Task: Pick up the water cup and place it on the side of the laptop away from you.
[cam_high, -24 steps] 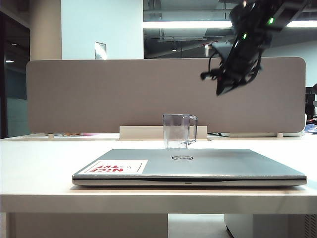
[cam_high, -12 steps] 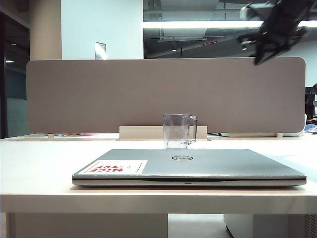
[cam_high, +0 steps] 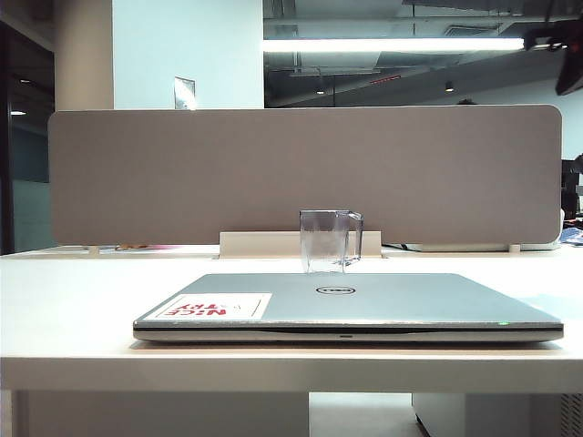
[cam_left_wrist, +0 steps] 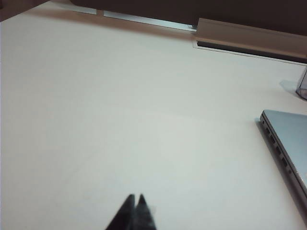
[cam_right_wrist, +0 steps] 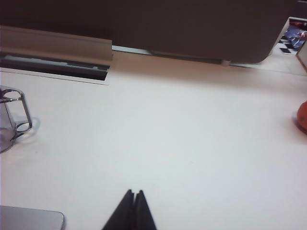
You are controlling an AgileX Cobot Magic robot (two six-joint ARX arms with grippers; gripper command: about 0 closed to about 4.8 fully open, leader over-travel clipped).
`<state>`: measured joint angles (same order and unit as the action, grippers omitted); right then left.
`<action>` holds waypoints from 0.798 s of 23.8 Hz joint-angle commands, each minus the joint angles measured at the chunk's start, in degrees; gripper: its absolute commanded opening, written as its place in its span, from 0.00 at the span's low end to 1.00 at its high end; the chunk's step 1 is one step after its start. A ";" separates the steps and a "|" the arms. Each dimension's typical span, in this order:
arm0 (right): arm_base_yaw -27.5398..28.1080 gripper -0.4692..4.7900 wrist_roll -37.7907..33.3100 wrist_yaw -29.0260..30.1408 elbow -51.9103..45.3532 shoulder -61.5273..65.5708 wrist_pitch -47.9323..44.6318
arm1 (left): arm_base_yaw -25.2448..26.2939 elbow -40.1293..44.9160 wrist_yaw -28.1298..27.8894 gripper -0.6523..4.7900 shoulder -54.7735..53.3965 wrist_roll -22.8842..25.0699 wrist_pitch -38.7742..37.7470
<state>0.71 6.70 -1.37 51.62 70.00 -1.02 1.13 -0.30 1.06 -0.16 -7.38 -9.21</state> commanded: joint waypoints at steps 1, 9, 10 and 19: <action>0.44 0.07 -2.67 -1.22 -6.86 -6.47 -2.71 | 0.02 -0.15 0.50 0.11 -0.07 -0.17 -0.15; 0.50 0.07 -6.67 -1.77 -17.84 -16.96 -5.49 | 0.02 -0.15 0.63 0.11 -0.07 -0.17 -0.15; 0.50 0.07 -6.78 -1.73 -19.04 -18.23 -6.32 | 0.02 -0.15 0.66 0.11 -0.07 -0.17 -0.15; 0.42 0.07 -7.17 -2.34 -28.74 -30.91 -7.43 | 0.02 -0.15 0.66 0.11 -0.07 -0.15 -0.22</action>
<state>1.21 0.16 -3.01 23.77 40.38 -7.53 1.13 -0.30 1.37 -0.19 -7.38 -9.21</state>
